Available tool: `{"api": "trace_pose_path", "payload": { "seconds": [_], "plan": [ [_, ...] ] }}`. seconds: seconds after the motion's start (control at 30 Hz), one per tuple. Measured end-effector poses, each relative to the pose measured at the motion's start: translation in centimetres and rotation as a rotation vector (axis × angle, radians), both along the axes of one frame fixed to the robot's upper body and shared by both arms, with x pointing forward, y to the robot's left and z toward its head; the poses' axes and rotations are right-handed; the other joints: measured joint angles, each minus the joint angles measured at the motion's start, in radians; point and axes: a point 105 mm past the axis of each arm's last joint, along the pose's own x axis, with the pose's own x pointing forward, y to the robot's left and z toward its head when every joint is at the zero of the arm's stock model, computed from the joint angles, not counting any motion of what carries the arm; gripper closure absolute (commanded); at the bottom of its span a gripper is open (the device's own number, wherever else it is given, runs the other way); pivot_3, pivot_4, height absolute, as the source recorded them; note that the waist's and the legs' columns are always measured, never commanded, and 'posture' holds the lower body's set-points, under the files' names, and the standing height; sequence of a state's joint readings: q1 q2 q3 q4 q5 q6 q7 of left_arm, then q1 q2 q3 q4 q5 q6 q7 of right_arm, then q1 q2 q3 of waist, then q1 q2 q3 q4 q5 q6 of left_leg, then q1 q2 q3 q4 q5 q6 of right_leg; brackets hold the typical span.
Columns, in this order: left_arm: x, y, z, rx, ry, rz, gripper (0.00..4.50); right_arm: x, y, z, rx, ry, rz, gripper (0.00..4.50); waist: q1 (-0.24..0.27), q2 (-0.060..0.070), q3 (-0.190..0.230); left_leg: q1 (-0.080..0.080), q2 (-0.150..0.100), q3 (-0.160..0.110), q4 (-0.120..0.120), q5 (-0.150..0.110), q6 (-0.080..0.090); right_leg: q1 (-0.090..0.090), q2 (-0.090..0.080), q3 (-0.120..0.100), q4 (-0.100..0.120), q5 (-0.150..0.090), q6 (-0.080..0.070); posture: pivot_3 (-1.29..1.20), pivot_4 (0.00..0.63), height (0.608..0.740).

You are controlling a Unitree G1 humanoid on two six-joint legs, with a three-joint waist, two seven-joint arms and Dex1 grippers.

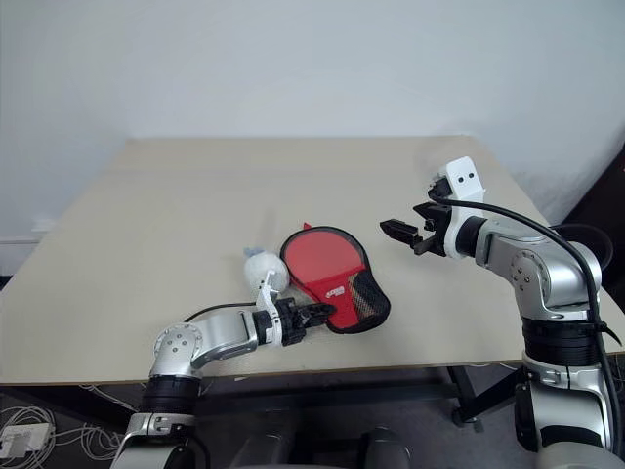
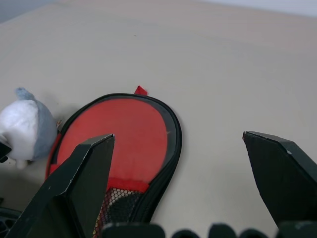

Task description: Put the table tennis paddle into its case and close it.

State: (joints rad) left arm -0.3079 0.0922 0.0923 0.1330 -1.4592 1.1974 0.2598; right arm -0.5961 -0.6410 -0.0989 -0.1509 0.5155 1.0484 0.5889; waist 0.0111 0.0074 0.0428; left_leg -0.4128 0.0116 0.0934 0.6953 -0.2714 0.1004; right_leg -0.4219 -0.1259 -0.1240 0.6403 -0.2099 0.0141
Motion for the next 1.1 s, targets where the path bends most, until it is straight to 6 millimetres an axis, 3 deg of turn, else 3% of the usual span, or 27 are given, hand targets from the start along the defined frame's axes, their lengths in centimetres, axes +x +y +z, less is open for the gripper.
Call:
{"api": "trace_pose_path", "payload": {
  "seconds": [0.4,0.57,0.77,0.93,1.1],
  "plan": [
    [-1.2,1.3,0.3,0.003,-0.025,-0.127,4.39,-0.1,0.3,0.0,0.001,0.002,0.014,0.00,-0.008,0.001,0.000,0.000,0.002,0.001,-0.005,0.003,-0.006,-0.003,0.004,0.001,0.000,0.000,0.000,0.00,0.000,0.706],
    [-3.1,3.1,0.4,0.024,-0.022,-0.209,4.39,-0.1,0.4,-0.1,-0.001,0.004,0.020,0.00,-0.013,0.000,0.000,-0.001,0.003,0.002,-0.012,0.005,-0.011,-0.005,0.006,0.002,-0.001,-0.001,-0.001,0.00,0.000,0.706],
    [-7.2,5.2,0.7,0.025,0.017,-0.316,4.39,-0.1,0.5,-0.3,-0.004,0.009,0.025,0.00,-0.011,-0.001,0.002,-0.001,0.003,0.001,-0.013,0.004,-0.013,-0.005,0.004,0.002,-0.002,-0.004,-0.002,0.00,0.000,0.706],
    [-9.2,5.4,1.5,0.017,0.032,-0.384,4.39,-0.2,0.8,-0.5,-0.006,0.017,0.035,0.00,-0.007,-0.002,0.004,-0.001,0.001,0.000,-0.012,0.004,-0.013,-0.006,0.000,0.003,-0.004,-0.005,-0.004,0.00,0.000,0.706],
    [-9.3,4.9,1.5,0.010,0.043,-0.380,4.39,-0.2,1.0,-0.7,-0.003,0.022,0.044,0.00,-0.007,-0.001,0.005,-0.001,-0.001,0.001,-0.013,0.004,-0.013,-0.006,0.000,0.003,-0.004,-0.005,-0.004,0.00,0.000,0.706]
  ]
}}
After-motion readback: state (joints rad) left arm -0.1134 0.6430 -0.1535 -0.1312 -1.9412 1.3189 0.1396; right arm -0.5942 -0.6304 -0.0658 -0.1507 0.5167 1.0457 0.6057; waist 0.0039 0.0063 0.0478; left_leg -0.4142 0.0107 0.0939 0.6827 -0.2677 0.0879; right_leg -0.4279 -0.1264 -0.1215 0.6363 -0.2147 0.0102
